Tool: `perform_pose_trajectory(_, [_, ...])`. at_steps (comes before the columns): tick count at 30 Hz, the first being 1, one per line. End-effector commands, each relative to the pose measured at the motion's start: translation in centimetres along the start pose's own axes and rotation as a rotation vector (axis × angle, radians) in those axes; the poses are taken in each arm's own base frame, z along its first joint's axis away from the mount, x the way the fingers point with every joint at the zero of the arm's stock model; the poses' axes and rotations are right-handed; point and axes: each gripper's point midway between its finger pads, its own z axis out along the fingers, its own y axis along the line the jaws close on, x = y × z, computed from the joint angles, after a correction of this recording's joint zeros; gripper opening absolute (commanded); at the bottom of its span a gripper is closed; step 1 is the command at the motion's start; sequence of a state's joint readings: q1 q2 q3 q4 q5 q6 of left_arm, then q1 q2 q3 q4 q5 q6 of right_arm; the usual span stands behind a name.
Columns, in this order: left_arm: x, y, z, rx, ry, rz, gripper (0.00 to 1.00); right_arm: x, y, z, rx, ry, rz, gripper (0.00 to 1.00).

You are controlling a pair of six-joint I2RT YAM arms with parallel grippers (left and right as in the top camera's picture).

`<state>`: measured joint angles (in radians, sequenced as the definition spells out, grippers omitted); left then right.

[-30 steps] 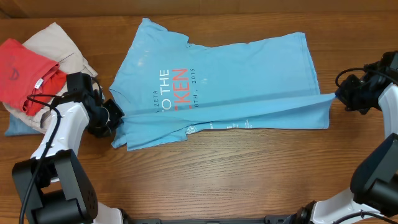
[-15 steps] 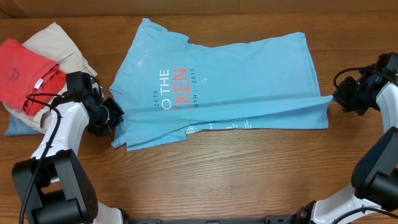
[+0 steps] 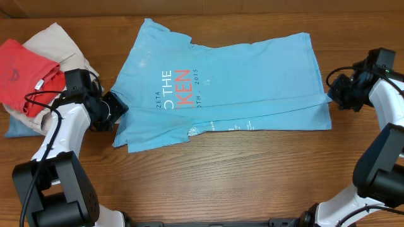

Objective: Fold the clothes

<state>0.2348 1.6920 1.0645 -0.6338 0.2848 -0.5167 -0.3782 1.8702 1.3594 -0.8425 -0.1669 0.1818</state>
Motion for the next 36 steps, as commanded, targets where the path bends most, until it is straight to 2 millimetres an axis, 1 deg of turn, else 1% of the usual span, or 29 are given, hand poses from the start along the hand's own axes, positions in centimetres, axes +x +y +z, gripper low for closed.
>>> perform_pose_trajectory(1, [1.1, -0.3, 0.4, 0.020, 0.048, -0.003, 0.56, 0.2, -1.5, 0.1, 0.075, 0.010, 0.002, 0.26])
perform_pose_trajectory(6, [3.0, 0.0, 0.2, 0.019, 0.127, 0.026, 0.56, 1.3, -1.9, 0.1, 0.096, 0.049, 0.008, 0.26])
perform_pose_trajectory(14, [6.1, 1.6, -0.4, -0.036, 0.257, 0.091, 0.57, 3.3, -2.5, 0.5, 0.113, 0.118, 0.018, 0.27])
perform_pose_trajectory(16, [6.6, 2.0, -0.5, -0.051, 0.274, 0.110, 0.58, 3.6, -2.6, 0.5, 0.115, 0.127, 0.019, 0.27])
perform_pose_trajectory(20, [6.2, 4.2, -0.5, -0.170, 0.247, 0.124, 0.60, 3.6, -2.6, 0.7, 0.114, 0.124, 0.019, 0.27])
perform_pose_trajectory(22, [5.9, 4.7, -0.5, -0.198, 0.236, 0.128, 0.61, 3.5, -2.6, 0.7, 0.113, 0.122, 0.019, 0.27])
perform_pose_trajectory(28, [5.7, 4.4, -0.4, -0.190, 0.221, 0.139, 0.62, 4.1, -2.8, 0.9, 0.117, 0.136, 0.021, 0.28])
perform_pose_trajectory(29, [5.6, 4.3, -0.3, -0.189, 0.219, 0.140, 0.63, 4.3, -2.9, 1.0, 0.118, 0.141, 0.022, 0.33])
perform_pose_trajectory(31, [5.5, 4.3, -0.3, -0.187, 0.213, 0.142, 0.63, 4.7, -3.0, 1.2, 0.121, 0.154, 0.024, 0.35])
perform_pose_trajectory(36, [5.0, 4.2, -0.2, -0.185, 0.194, 0.151, 0.63, 6.0, -3.4, 1.4, 0.132, 0.196, 0.030, 0.35])
